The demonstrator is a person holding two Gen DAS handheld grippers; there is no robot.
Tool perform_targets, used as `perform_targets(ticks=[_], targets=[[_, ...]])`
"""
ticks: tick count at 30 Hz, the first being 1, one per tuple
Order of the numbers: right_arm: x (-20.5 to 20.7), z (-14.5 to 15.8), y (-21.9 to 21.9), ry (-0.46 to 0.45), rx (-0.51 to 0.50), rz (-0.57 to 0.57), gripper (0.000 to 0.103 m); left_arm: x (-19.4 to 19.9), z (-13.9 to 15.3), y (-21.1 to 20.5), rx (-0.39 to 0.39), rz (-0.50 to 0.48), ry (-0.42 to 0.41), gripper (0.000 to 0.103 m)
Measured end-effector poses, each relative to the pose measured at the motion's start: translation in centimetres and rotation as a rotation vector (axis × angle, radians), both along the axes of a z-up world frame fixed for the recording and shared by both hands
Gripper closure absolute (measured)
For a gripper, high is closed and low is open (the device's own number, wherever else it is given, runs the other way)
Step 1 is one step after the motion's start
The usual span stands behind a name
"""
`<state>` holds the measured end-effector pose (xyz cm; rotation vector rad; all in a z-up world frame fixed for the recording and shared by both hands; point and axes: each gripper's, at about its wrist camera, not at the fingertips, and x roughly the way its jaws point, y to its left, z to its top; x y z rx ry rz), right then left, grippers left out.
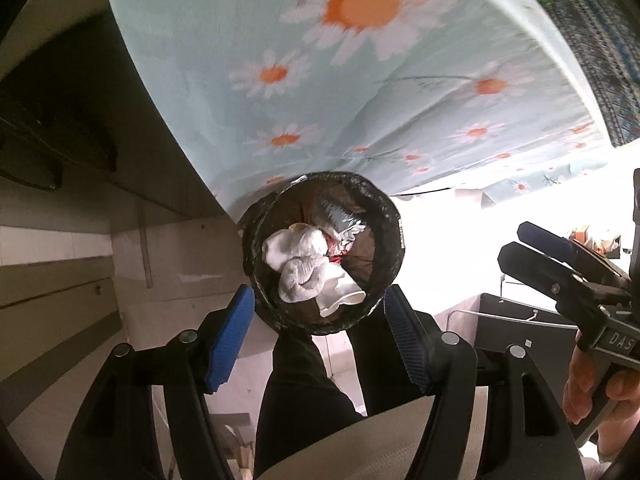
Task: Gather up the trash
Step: 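Raise both open tools back over the counter toward the last plastic bag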
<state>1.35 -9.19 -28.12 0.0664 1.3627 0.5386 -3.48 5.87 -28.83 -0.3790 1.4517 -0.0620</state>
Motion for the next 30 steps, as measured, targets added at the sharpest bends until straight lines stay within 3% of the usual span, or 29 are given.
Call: perform_targets(ticks=[18,30], targets=[[-0.2,11.9,0.3,-0.287,0.035,0.006,0.022,1.0,11.0,0.8,0.067,-0.023,-0.234,0.038],[5.2,14.9,-0.1,-0.351,0.09,0.04,0.022,6.6,15.5,0.1,0.129,-0.012,-0.309,0.038]])
